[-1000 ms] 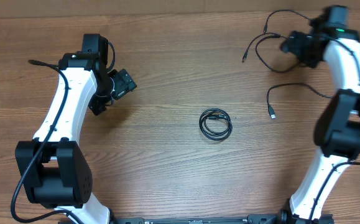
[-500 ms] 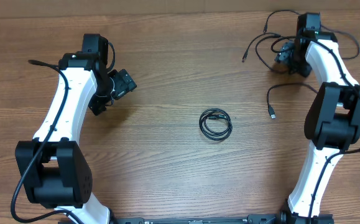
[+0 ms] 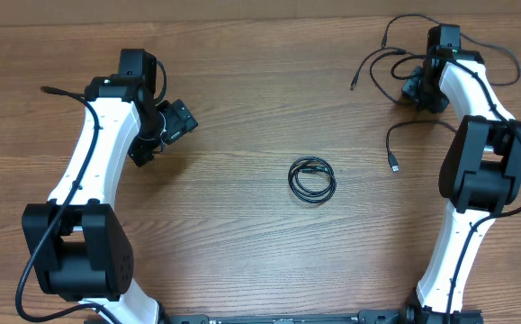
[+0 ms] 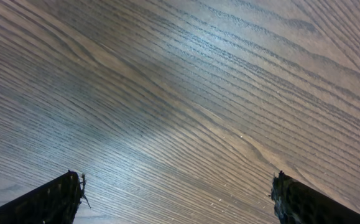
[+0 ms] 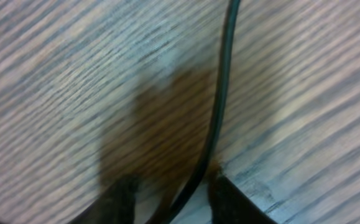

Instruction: Untangle cables

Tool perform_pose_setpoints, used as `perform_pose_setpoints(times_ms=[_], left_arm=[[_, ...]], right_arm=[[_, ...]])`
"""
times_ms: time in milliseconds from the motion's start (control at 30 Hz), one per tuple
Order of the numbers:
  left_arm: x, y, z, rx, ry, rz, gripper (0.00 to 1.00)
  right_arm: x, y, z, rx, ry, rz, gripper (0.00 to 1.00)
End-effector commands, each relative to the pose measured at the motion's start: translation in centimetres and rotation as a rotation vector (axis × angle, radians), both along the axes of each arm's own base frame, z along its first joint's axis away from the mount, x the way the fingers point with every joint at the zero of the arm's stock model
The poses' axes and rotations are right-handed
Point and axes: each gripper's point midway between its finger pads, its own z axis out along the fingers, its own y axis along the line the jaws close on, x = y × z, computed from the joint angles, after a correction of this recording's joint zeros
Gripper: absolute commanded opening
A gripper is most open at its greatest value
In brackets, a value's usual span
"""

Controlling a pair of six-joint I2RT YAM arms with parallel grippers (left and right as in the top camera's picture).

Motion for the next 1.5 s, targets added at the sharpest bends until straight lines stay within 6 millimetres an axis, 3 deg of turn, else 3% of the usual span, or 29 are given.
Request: perform_pose_setpoints(times_ms=[0,67,200,367,567,933,1067,1167,1333,1400,1467], left_arm=[[0.1,0.1,0.4,0.010,-0.016,-0.026,1.00],[0.1,0.1,0.4,0.010,-0.016,-0.026,1.00],[0.1,0.1,0.4,0.010,-0.017,-0.026,1.00],[0.3,0.0,0.5,0.010,-0.023,-0.026,1.00],[0.3,0.0,0.5,0.010,-0.023,-0.026,1.00],[0.3,0.0,0.5,0.009,-0.023,-0.026,0.99],[0.3,0.0,0.5,0.009,-0.023,-0.026,1.00],[0.3,0.0,0.5,0.009,-0.023,-0.025,1.00],[0.3,0.0,0.5,0.009,-0.022,-0.026,0.99],[0.3,0.0,0.5,0.009,-0.022,-0.026,1.00],[0.3,0.0,0.5,0.009,-0.022,-0.026,1.00]], right_arm=[[-0.2,-0.3,-0.7,-0.004,0.012,-0.016,0.31],[-0.2,-0.3,-0.7,-0.003,0.013,-0.015,0.27],[-0.6,-0.3,-0.8,-0.001,0.029,-0.015,0.09],[-1.2,-0.2,-0.5,0.009,0.061,-0.007,0.04],[-2.4,-1.2,0.7,0.028,0.106,-0.006,0.04],[-4.8,-6.3,0.8,0.056,0.138,-0.121,0.06],[-3.9,-5.6,1.0,0.141,0.096,-0.054,0.09],[-3.6,-4.8,1.0,0.186,0.079,-0.038,0.04],[-2.6,-2.8,1.2,0.215,0.056,0.066,0.04],[-2.4,-2.4,1.2,0.213,0.053,0.076,0.06],[-2.2,-2.3,1.5,0.210,0.047,0.080,0.16]])
